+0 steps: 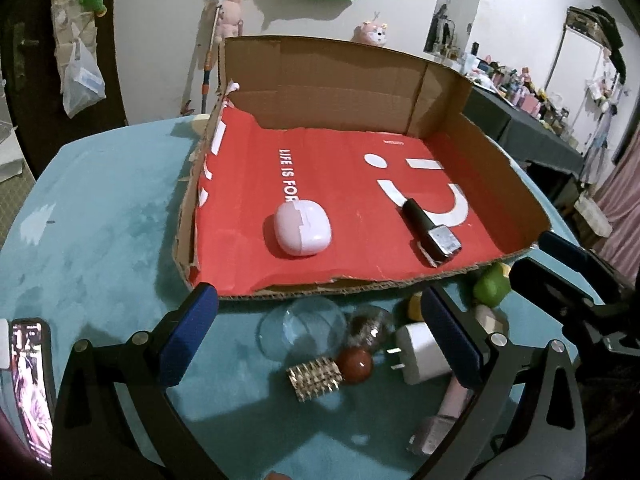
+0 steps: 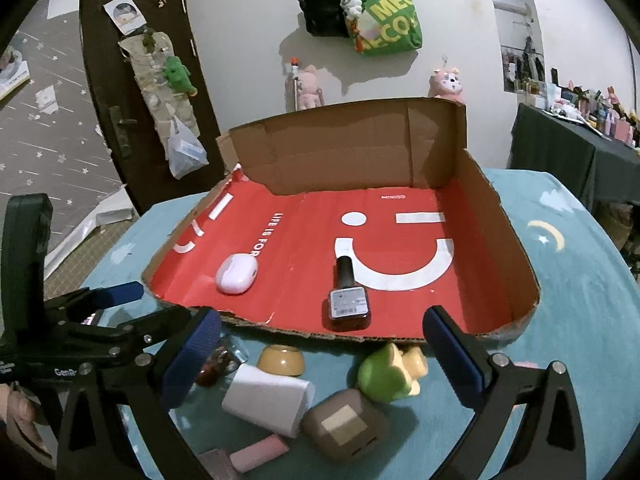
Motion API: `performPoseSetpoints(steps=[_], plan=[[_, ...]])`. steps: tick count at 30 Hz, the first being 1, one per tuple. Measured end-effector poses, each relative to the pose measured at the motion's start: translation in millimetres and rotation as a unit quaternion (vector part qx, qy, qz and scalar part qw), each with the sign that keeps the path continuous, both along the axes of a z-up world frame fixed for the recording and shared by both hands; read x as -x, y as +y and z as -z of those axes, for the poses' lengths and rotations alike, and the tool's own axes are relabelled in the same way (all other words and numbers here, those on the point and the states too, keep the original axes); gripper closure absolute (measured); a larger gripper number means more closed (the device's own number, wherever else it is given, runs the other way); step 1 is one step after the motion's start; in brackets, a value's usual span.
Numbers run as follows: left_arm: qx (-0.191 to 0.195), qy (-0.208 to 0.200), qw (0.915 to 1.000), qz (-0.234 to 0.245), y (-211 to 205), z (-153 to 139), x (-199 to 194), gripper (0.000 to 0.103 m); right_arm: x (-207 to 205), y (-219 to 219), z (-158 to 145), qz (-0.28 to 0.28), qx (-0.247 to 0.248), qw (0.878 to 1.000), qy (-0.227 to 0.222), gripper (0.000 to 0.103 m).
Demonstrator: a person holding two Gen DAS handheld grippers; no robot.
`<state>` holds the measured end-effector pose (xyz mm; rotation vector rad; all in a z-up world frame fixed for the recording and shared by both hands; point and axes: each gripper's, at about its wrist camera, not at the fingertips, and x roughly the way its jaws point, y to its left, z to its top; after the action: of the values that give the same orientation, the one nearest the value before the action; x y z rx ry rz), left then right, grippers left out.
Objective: Organize rigid objects
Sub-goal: 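Withdraw both grippers from the box back toward the remaining objects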
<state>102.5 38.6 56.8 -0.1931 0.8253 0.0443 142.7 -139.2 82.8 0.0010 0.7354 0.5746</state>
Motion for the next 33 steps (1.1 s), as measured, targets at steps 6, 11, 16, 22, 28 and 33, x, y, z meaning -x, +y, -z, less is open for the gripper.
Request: performPoseSetpoints(steps=[6,11,16,22,28,33], plan=[[0.007,0.016,0.9998,0.005,-6.2,3.5,12.5,0.0,13.4,-3.5,-1.2,-0.008,-0.003,1.0,0.003,0.0],[0.005,0.025,0.9997,0.008,-11.4,7.8,22.7,0.0,27.0,-5.1,3.9,-0.021,-0.001,1.0,0.004,0.0],[0.022,0.03,0.9992,0.017,-15.3,10.8,32.3,0.0,38.9,-8.9,6.2,-0.026,0.004,1.0,-0.007,0.0],[0.013,0.034,0.9992,0.018,-22.8,13.1,41.9,0.0,51.9,-14.1,8.7,-0.028,0.013,0.999,-0.015,0.0],[0.015,0.048,0.9982,0.034,-33.8,19.3,48.4,0.0,58.2,-19.3,14.3,-0.028,0.021,0.999,-0.001,0.0],[0.029,0.057,0.9973,0.035,-36.9,25.6,53.2,0.0,64.1,-23.7,19.8,-0.028,0.026,0.999,0.011,0.0]])
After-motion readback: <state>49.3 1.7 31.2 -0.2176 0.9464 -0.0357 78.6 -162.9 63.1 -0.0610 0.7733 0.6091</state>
